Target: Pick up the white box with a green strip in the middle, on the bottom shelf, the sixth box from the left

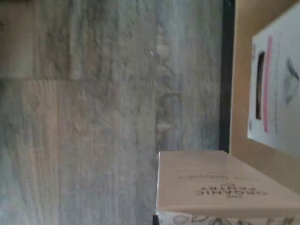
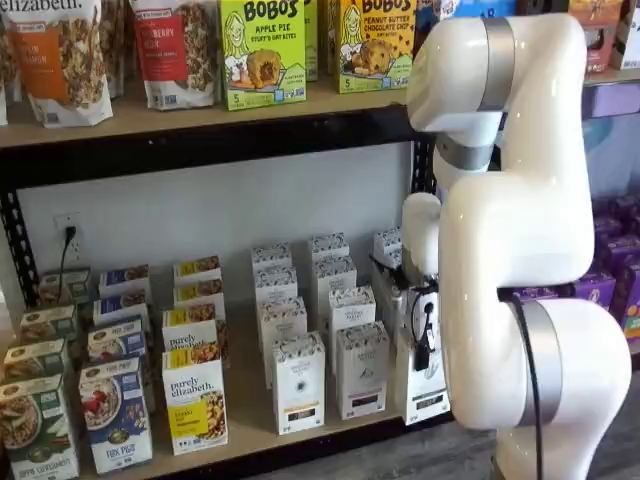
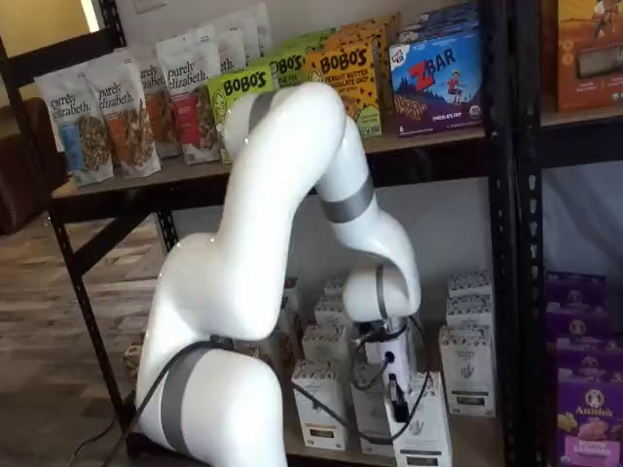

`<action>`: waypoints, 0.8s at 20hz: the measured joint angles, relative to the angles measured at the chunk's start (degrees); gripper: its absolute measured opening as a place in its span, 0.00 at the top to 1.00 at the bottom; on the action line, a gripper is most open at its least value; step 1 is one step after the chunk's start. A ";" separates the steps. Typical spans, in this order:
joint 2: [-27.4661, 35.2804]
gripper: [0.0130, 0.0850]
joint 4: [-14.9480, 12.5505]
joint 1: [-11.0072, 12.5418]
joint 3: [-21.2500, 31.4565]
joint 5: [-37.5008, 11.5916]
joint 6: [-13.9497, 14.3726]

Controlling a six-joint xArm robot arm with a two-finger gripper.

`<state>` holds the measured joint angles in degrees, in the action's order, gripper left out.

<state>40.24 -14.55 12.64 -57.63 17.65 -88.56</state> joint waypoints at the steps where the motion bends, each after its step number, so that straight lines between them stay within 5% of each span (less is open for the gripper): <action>1: -1.97 0.50 -0.15 -0.49 2.26 -0.17 0.68; 8: -15.49 0.50 -0.43 -3.72 14.87 0.90 4.10; 16: -28.24 0.50 4.28 -6.44 22.61 5.49 2.13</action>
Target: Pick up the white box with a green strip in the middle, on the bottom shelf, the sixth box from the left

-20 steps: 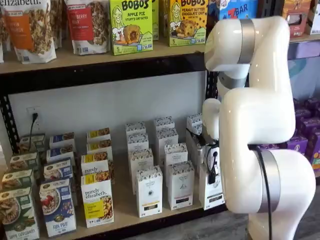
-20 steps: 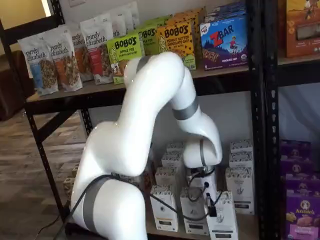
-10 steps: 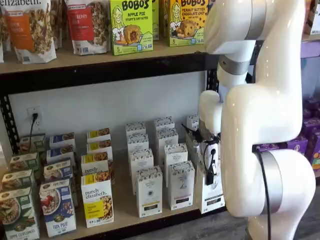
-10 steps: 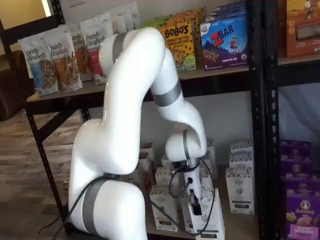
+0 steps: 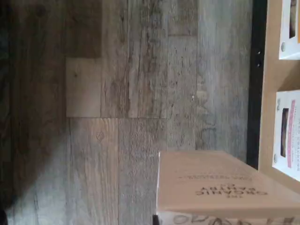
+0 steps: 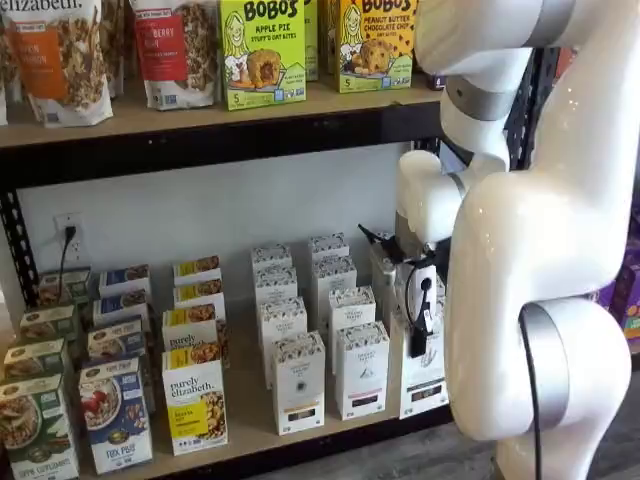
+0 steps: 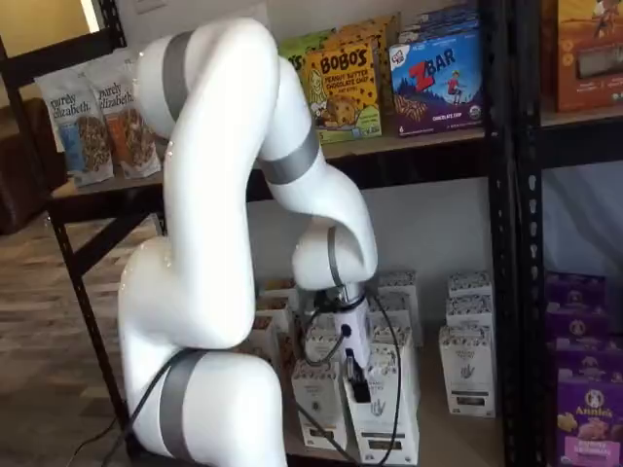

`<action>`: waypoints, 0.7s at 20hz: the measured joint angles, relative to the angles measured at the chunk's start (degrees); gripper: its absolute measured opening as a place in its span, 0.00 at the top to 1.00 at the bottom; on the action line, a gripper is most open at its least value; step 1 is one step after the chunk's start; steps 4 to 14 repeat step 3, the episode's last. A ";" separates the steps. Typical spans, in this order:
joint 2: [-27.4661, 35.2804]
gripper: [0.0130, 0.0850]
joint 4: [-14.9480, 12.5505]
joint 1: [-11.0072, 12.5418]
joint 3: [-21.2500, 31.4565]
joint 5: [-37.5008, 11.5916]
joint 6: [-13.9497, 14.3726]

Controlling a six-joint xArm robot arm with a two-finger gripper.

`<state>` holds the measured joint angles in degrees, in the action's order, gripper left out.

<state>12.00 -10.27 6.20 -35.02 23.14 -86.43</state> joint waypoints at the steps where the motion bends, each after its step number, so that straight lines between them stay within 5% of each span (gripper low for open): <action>1: -1.15 0.50 1.04 -0.20 0.35 1.00 -0.77; 3: -3.63 0.50 4.04 -0.54 0.93 3.38 -3.23; 14: -3.63 0.50 4.04 -0.54 0.93 3.38 -3.23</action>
